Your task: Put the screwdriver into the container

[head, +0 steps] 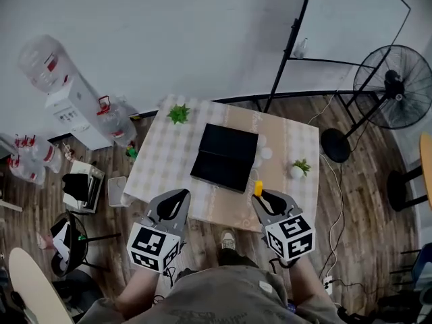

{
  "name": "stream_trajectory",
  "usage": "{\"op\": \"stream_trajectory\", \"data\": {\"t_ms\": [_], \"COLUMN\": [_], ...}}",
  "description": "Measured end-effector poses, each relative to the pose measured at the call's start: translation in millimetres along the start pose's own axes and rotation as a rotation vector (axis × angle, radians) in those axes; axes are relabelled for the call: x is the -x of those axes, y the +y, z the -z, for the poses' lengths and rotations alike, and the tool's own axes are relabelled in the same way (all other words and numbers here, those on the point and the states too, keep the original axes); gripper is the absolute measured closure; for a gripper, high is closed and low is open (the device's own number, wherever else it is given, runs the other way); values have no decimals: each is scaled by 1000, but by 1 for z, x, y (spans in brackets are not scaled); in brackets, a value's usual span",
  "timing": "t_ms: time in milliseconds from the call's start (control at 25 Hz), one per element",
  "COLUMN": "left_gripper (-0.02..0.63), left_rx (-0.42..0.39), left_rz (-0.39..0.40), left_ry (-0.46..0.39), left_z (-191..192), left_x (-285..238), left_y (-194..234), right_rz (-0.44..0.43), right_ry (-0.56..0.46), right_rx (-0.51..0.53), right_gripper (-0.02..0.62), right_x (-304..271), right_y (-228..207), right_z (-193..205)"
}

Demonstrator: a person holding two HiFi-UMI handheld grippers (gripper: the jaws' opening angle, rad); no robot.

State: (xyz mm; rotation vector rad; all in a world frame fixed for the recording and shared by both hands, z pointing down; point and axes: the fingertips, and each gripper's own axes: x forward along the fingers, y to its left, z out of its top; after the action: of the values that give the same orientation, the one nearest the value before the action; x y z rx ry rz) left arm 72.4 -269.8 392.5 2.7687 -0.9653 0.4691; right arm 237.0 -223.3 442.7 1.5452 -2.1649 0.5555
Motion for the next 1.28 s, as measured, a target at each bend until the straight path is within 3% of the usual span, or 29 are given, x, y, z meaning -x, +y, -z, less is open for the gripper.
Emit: {"op": "stream_trajectory", "data": {"t_ms": [240,520,920,1120,1280], "left_gripper": [606,606,606,606,606], "left_rx": [25,78,150,162,177], "left_rz": [-94,-165,-155,-132,-127], "left_ry": [70,131,194,226,243], "left_z": [18,34,70,86,98], "left_x": [-42,-65,-80,-89,-94], "left_y": [22,44,73,88,100], "right_rz": [-76,-182,-204,-153,-161], "right_ry": [85,195,382,490,560], "right_rx": [115,207,281,365,395], "right_gripper": [488,488,488,488,488], "right_x": [-54,-107,-171,-206,-230], "right_y": [-36,-45,-44,-47,-43], "right_z": [-1,4,41,67,87]}}
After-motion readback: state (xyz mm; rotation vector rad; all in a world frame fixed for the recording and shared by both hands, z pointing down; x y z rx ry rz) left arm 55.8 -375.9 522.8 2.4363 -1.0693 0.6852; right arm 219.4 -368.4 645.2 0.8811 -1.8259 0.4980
